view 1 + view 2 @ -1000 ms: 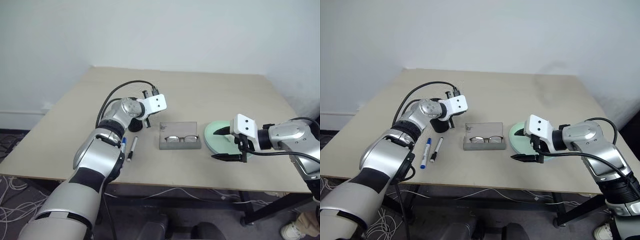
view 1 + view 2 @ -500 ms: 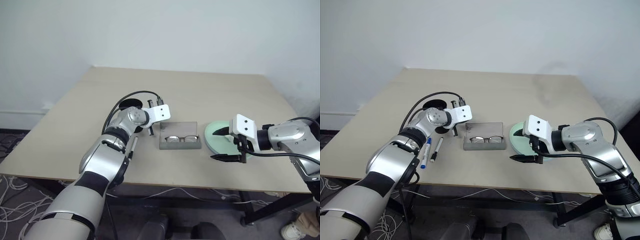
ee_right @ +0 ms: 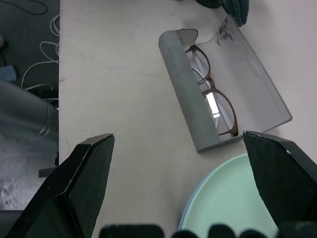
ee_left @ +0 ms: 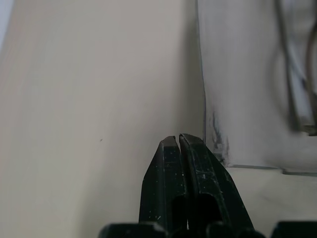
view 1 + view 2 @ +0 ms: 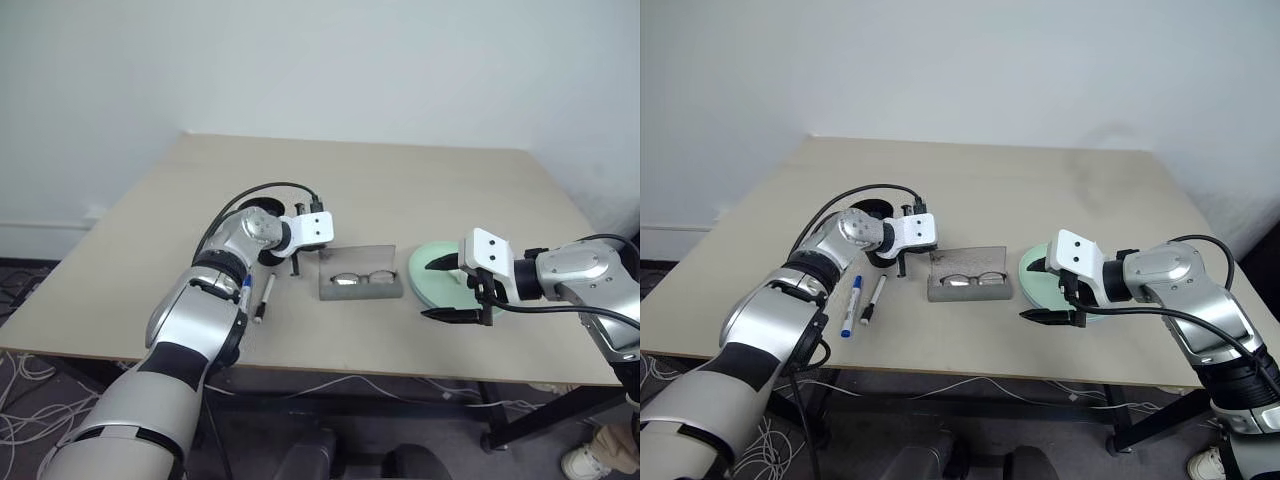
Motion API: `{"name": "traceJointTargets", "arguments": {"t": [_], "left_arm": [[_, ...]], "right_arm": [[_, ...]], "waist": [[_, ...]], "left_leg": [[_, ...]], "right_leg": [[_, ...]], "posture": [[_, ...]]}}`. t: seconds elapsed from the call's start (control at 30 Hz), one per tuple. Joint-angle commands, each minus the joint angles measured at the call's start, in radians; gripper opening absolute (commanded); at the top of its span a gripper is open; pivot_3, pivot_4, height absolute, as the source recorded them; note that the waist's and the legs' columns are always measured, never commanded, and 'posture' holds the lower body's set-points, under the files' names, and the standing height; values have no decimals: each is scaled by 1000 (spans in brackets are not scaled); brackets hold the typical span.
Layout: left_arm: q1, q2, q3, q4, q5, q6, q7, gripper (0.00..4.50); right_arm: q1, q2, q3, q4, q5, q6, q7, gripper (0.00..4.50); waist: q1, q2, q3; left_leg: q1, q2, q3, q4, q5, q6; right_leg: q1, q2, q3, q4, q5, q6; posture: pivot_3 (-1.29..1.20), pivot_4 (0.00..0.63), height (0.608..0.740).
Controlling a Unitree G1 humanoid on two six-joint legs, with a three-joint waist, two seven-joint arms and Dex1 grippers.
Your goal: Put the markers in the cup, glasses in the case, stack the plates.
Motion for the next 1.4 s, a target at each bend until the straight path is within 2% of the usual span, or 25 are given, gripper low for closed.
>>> {"name": "traceJointTargets", "arguments": {"t": [0.03,0.6,1.03,1.27,1.4], "left_arm": [[-6,11,9,-23,-14,-28,-69,14],[48,30,34,-151,-115,-147,-408,14],[158,57,1,-252,-129,-143,-416,14],[138,73,18,-262,-150,-126,-394,14],[130,96,65,-309,-220,-74,-432,14]], "right_arm": [[-23,-3,-20,-9,2,-16,1,4500],[-40,-17,-18,60,-8,-4,22,4500],[-58,-27,-27,107,-25,-31,30,4500],[-63,-24,-25,108,-27,-33,33,4500],[-61,-23,-26,111,-27,-38,36,4500]], "waist": [[0,0,0],[0,0,0],[0,1,0],[0,1,0],[-1,1,0]], "left_leg": [[0,0,0,0,0,0],[0,-1,0,-1,0,0],[0,-1,0,-2,0,0],[0,-1,0,-2,0,0],[0,-1,0,-3,0,0]], "right_leg": [[0,0,0,0,0,0],[-1,-1,0,0,0,0],[-2,0,2,0,0,0],[-2,0,2,0,0,0],[-2,0,2,0,0,0]], "posture": [[0,0,709],[0,0,709],[0,0,709],[0,0,709],[0,0,709]]}}
